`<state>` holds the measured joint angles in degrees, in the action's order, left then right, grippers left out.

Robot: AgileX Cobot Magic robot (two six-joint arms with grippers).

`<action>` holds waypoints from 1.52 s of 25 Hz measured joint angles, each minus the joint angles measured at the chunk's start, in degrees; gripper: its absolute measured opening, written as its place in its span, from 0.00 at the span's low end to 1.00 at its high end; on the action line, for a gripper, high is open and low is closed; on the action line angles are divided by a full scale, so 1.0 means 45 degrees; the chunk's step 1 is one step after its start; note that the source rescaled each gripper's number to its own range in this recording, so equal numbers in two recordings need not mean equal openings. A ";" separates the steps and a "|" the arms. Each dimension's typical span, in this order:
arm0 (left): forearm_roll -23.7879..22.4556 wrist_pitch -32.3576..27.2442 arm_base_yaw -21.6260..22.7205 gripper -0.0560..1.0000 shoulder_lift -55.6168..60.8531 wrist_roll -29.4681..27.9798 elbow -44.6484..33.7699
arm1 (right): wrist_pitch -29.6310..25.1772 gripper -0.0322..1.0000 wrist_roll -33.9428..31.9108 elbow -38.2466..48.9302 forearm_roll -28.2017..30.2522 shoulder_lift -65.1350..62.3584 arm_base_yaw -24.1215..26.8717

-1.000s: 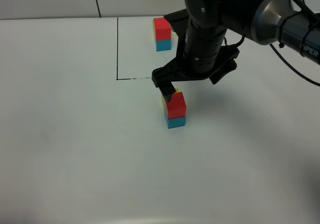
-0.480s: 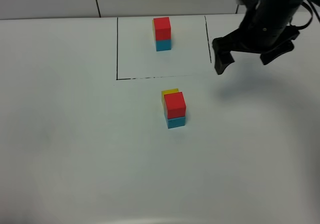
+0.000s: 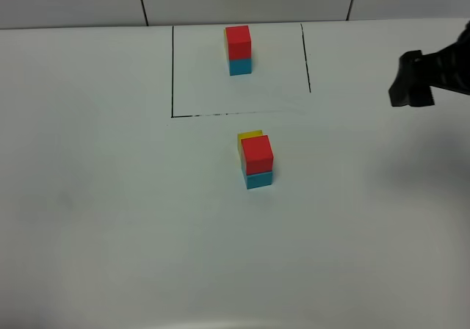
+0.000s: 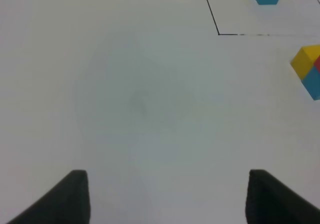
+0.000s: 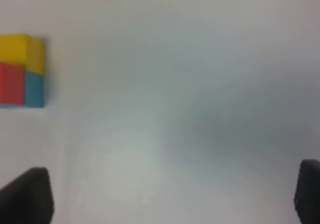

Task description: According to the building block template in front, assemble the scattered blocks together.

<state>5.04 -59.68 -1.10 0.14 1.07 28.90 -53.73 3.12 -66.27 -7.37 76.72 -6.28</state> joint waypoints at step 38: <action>0.0000 0.0000 0.0000 0.44 0.0000 0.0009 0.0000 | -0.1680 0.84 -0.0794 0.8406 0.0877 -1.7146 0.0014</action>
<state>5.04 -59.68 -1.10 0.14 1.11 28.90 -61.28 -0.46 -28.45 -3.43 -0.44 -6.22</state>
